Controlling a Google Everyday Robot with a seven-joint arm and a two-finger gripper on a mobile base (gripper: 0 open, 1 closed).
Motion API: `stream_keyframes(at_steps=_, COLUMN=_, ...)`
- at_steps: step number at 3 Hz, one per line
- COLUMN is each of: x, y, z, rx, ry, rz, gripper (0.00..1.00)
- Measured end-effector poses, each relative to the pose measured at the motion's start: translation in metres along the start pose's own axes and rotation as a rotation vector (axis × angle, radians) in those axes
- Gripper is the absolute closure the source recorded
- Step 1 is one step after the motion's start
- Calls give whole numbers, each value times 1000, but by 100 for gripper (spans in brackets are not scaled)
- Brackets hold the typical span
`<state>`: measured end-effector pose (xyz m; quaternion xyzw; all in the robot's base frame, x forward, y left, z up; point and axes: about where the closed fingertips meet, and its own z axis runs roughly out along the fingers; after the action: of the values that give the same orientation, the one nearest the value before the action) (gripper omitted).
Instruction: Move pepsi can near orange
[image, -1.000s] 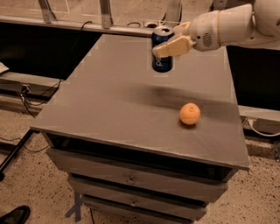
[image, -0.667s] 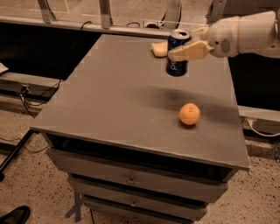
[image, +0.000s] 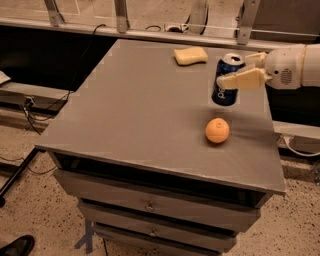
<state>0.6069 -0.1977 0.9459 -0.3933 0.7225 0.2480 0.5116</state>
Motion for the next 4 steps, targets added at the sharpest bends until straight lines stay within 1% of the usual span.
stream_keyframes(at_steps=1, x=18, y=-3, z=-5, rx=-16, ry=-7, rz=-5, gripper=100)
stream_keyframes(at_steps=2, x=30, y=-3, z=-3, rx=-36, ry=-4, rz=2, gripper=84)
stream_keyframes(at_steps=4, x=47, y=-5, z=7, rx=-59, ry=-7, rz=25, gripper=36)
